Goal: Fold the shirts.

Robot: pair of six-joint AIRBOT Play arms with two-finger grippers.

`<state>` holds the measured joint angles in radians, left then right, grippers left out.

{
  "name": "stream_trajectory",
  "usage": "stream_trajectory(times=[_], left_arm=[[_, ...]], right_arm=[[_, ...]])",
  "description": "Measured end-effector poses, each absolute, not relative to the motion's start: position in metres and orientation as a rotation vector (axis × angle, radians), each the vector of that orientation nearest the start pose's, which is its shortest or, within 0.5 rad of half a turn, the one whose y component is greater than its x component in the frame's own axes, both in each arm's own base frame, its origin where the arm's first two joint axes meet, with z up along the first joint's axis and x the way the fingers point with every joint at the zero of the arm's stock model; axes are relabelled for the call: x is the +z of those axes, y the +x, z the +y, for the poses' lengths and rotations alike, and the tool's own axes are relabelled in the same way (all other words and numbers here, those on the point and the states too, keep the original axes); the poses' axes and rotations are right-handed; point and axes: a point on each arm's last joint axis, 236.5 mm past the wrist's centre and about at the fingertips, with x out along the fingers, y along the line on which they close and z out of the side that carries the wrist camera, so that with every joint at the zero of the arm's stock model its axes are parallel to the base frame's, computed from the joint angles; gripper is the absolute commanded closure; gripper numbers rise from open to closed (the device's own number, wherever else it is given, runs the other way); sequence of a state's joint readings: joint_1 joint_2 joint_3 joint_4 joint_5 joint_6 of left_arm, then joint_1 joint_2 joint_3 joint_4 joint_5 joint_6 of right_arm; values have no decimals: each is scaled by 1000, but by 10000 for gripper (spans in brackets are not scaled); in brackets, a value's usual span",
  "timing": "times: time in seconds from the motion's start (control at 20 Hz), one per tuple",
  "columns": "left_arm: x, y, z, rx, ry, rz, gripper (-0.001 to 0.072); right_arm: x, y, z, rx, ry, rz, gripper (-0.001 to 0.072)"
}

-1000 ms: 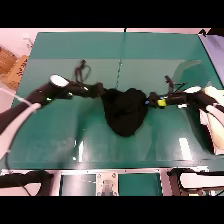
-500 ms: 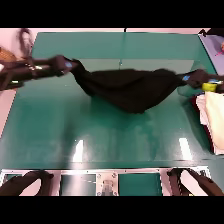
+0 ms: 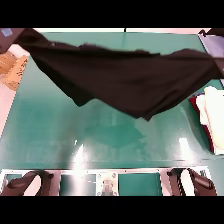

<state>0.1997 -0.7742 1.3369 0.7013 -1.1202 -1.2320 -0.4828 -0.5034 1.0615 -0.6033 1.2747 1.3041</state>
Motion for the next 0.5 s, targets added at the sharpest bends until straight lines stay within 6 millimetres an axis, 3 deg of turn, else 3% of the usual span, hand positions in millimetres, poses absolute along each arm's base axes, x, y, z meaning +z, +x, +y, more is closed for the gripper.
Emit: stream_trajectory(times=[0.15,0.3,0.5], left_arm=[[286,331,-92,-499,-319,508,687],[200,332,-91,-492,-379,682,687],[84,315,-101,-493,-517,845,687]], right_arm=[[227,265,73,389,573,584,698],[139,264,76,365,711,746,698],[24,250,85,280,858,916,698]])
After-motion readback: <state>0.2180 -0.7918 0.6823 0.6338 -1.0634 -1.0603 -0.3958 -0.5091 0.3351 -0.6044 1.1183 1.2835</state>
